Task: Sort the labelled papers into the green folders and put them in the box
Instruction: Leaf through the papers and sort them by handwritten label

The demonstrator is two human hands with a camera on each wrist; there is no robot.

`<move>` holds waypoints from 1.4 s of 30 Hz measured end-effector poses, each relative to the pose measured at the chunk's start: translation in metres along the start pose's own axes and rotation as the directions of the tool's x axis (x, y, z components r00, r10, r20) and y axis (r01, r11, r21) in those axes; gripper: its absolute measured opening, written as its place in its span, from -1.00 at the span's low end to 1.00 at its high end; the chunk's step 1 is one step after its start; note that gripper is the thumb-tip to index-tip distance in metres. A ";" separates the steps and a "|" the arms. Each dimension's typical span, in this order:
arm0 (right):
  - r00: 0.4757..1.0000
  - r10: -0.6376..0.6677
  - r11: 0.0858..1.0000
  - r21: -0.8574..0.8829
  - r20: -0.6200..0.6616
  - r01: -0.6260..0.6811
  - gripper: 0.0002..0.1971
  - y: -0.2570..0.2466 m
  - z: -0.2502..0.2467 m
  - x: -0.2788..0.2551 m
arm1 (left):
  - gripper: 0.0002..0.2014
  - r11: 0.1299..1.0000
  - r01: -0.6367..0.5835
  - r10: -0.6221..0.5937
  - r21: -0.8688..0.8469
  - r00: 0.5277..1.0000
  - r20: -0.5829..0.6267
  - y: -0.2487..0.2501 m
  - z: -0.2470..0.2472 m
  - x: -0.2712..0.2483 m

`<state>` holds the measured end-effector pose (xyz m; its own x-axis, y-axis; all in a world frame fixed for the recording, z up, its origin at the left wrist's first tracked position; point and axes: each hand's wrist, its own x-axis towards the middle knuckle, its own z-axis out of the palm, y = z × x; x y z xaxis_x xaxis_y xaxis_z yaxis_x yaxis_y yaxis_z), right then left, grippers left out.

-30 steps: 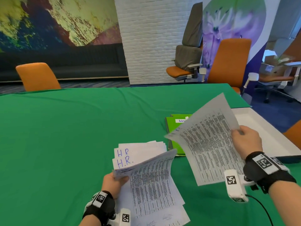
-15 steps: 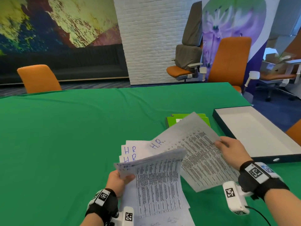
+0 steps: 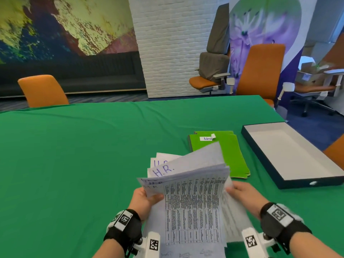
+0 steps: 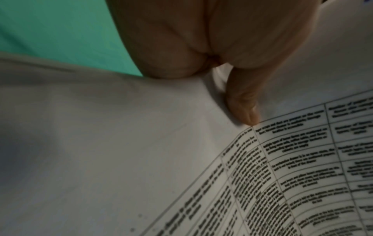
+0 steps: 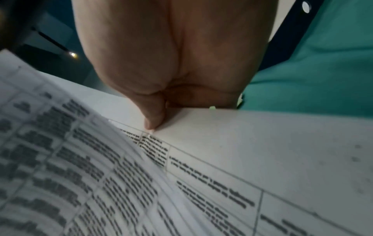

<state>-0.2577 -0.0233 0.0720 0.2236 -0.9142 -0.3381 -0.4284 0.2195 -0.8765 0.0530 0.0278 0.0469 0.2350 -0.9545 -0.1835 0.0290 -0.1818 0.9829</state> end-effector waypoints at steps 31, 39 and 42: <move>0.917 -0.218 0.907 0.277 -0.334 0.316 -0.66 -0.027 0.007 -0.026 | -0.74 0.941 -0.322 0.333 0.109 0.936 -0.111 0.070 0.055 -0.030; 0.901 -0.238 0.913 0.232 -0.362 0.334 -0.57 -0.025 0.010 -0.035 | -0.27 0.953 -0.299 0.301 0.039 0.936 -0.181 0.066 0.068 -0.031; 0.887 -0.232 0.909 0.234 -0.400 0.344 -0.59 -0.026 0.010 -0.035 | -0.01 0.962 -0.271 0.273 0.038 0.935 -0.227 0.065 0.073 -0.026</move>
<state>-0.2455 0.0065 0.1033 -0.0528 -0.9978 0.0407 -0.1075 -0.0349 -0.9936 -0.0220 0.0236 0.1141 0.4479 -0.8885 0.0999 -0.0725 0.0753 0.9945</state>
